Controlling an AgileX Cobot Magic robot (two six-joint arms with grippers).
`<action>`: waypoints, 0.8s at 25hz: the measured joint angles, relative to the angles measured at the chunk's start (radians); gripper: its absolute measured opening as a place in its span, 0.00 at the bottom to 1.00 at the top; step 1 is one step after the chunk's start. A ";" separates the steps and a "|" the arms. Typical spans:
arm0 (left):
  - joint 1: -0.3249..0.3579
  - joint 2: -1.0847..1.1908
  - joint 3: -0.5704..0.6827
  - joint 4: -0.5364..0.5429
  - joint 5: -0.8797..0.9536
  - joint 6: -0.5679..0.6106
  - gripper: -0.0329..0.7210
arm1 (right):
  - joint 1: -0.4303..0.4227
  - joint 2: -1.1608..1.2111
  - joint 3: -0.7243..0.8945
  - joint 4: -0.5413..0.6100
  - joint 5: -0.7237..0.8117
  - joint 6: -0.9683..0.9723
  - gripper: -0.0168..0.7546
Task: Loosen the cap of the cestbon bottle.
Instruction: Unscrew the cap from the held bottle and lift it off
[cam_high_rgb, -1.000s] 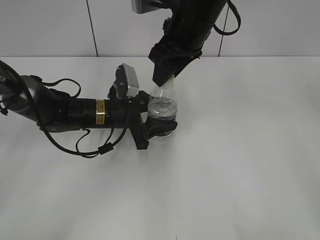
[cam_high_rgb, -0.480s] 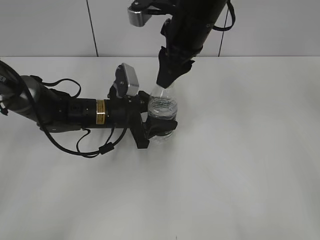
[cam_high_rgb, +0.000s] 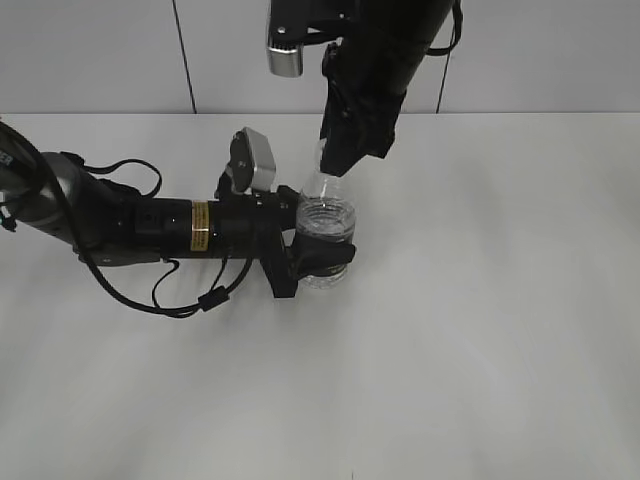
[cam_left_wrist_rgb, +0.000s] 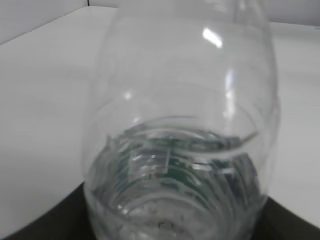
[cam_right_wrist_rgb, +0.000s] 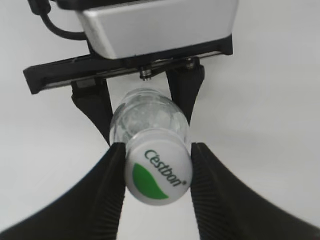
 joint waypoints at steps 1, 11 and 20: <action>0.000 0.000 0.000 0.005 -0.002 -0.006 0.60 | 0.000 0.000 0.000 0.000 0.002 -0.021 0.41; 0.000 0.000 0.000 0.018 -0.010 -0.023 0.60 | 0.000 0.000 -0.001 0.003 0.009 -0.341 0.41; 0.001 0.000 0.000 0.022 -0.014 -0.023 0.60 | 0.000 0.000 -0.001 0.020 0.013 -0.691 0.41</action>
